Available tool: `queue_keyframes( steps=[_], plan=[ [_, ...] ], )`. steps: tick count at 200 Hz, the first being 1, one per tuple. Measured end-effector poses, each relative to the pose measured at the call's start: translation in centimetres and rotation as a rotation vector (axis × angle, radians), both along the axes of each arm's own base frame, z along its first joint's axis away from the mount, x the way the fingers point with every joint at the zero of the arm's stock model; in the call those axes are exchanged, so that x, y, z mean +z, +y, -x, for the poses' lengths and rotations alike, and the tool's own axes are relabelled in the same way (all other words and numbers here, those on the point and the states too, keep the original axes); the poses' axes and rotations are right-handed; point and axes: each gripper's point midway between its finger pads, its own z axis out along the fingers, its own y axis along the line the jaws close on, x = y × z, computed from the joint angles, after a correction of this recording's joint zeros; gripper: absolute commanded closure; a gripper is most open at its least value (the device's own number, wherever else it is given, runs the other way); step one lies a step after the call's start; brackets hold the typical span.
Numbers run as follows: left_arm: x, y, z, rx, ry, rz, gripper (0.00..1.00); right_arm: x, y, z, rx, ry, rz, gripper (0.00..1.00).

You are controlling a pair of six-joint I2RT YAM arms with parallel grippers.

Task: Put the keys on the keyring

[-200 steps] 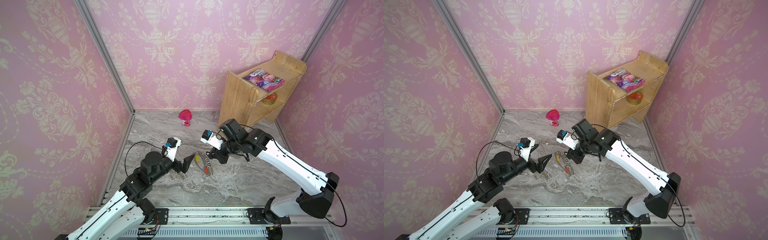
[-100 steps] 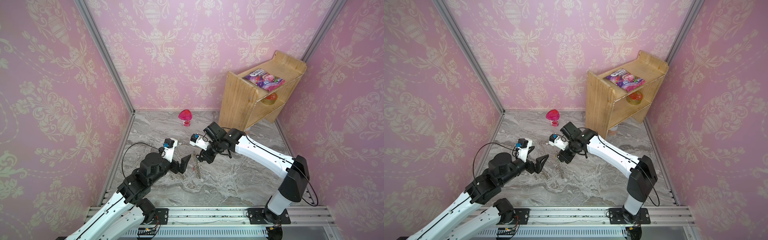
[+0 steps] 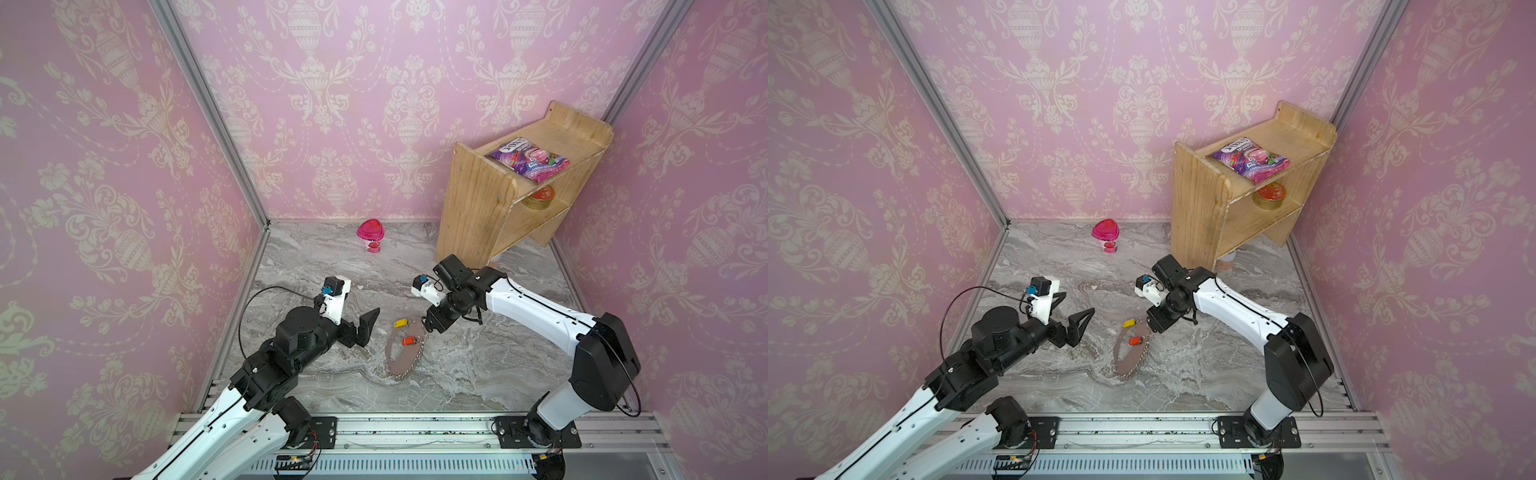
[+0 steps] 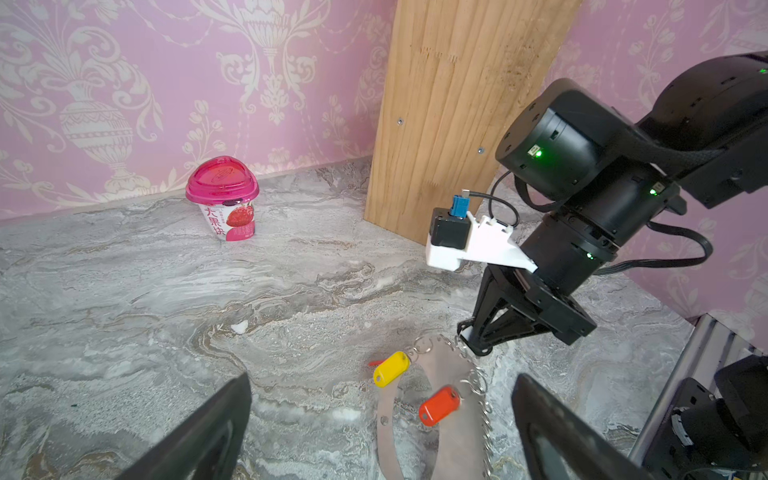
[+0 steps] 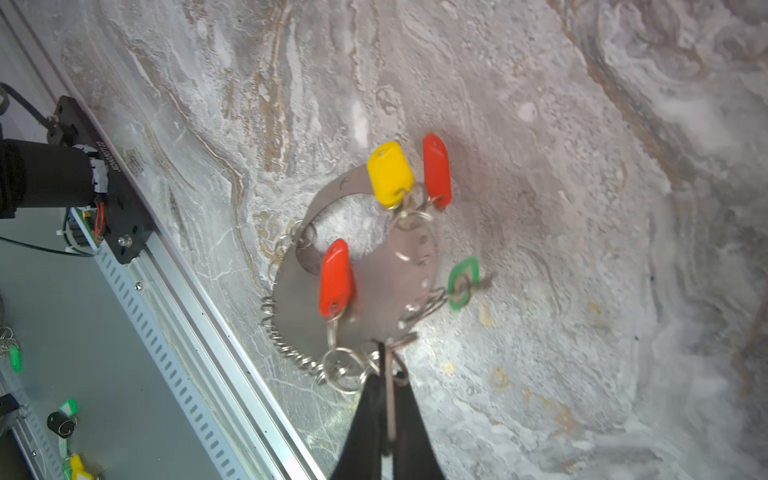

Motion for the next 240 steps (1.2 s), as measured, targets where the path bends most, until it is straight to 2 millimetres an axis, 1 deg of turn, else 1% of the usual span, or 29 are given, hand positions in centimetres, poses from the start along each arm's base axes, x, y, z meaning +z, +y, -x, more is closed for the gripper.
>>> queue_keyframes(
  steps=[14, 37, 69, 80, 92, 109, 122, 131, 150, 168, 180, 195, 211, 231, 240],
  plan=[
    [-0.4, -0.3, -0.4, 0.000, 0.012, -0.009, 0.01, -1.1, -1.2, -0.1, -0.037, 0.023, 0.016, 1.00],
    [-0.8, -0.8, -0.9, 0.000, 0.020, -0.016, 0.01, -3.3, -3.1, 0.4, -0.082, 0.078, 0.059, 1.00],
    [-1.4, -1.2, -1.6, 0.008, 0.034, -0.030, 0.01, -5.8, -4.5, 0.7, -0.134, 0.135, 0.114, 1.00],
    [-1.4, -1.1, -1.7, 0.018, 0.030, -0.029, 0.01, -6.3, -5.1, 0.8, -0.159, 0.146, 0.133, 0.95],
    [-1.6, -0.9, -1.9, 0.028, 0.027, -0.031, 0.01, -6.7, -5.8, 0.6, -0.194, 0.151, 0.152, 0.87],
    [-2.1, -0.7, -2.1, 0.049, 0.028, -0.042, 0.01, -6.9, -7.0, -0.1, -0.259, 0.143, 0.186, 0.74],
    [-2.6, -0.4, -2.3, 0.067, 0.030, -0.052, 0.01, -7.0, -8.1, -0.8, -0.308, 0.131, 0.199, 0.68],
    [-3.1, -0.2, -2.5, 0.082, 0.031, -0.060, 0.01, -7.0, -8.7, -1.2, -0.335, 0.126, 0.205, 0.65],
    [-4.8, 0.4, -2.9, 0.119, 0.038, -0.085, 0.01, -6.6, -10.0, -1.9, -0.388, 0.108, 0.209, 0.64],
    [-6.5, 1.2, -3.3, 0.160, 0.050, -0.116, 0.01, -5.8, -10.9, -2.7, -0.425, 0.071, 0.197, 0.61],
    [-7.0, 1.8, -3.7, 0.198, 0.047, -0.131, 0.01, -5.2, -11.4, -3.2, -0.448, 0.036, 0.183, 0.58],
    [-7.2, 2.9, -4.6, 0.262, 0.038, -0.148, 0.01, -4.1, -12.1, -4.0, -0.484, -0.013, 0.157, 0.50],
    [-7.2, 4.3, -5.8, 0.341, 0.024, -0.161, 0.01, -2.7, -13.0, -5.4, -0.524, -0.083, 0.125, 0.40],
    [-8.1, 6.4, -7.3, 0.440, 0.010, -0.202, 0.01, -1.1, -14.3, -7.5, -0.572, -0.187, 0.089, 0.28],
    [-8.6, 7.2, -7.8, 0.477, 0.003, -0.225, 0.01, -0.9, -14.6, -7.8, -0.571, -0.220, 0.076, 0.22]
  ],
)
